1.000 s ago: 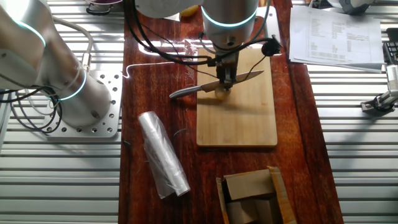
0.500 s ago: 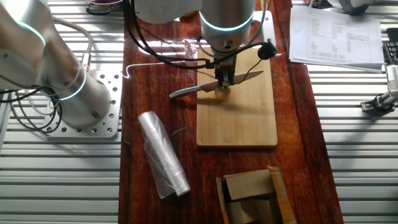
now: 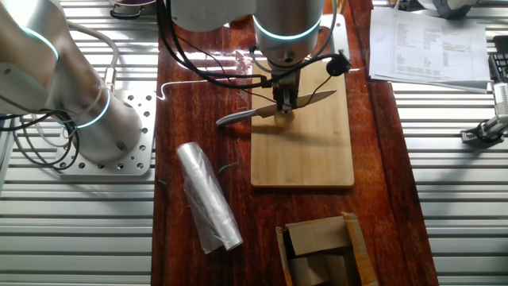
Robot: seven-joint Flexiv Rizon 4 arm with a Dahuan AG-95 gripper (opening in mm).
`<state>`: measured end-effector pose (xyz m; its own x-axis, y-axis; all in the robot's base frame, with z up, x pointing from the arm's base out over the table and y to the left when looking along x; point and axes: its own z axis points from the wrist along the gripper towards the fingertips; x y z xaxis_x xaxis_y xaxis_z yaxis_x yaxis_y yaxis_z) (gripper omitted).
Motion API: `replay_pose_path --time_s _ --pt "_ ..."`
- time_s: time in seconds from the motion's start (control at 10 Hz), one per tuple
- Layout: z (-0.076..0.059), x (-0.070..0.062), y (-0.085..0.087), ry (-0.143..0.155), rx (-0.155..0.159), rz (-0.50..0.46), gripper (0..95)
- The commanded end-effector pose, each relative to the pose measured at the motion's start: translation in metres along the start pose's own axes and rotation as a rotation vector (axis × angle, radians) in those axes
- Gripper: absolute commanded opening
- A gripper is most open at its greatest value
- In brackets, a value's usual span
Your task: Chop the potatoes
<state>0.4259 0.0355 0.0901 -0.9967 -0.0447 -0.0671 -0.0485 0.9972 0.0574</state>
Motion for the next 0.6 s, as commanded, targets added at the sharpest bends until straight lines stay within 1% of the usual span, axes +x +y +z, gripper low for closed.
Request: replay_pose_path --time_s 0.1,0.2,0.3,0.5,0.6 --pt "-0.0001 0.0003 -0.0008 -0.001 0.003 0.0 0.0" --pt "0.0005 0.0003 -0.0004 -0.001 0.003 0.0 0.0" --pt "0.001 0.0003 -0.0003 -0.001 0.012 0.001 0.0" --pt "0.0018 0.0002 -0.0004 0.002 0.01 -0.006 0.0" --pt "0.0027 0.0001 -0.0002 0.01 0.007 -0.005 0.0"
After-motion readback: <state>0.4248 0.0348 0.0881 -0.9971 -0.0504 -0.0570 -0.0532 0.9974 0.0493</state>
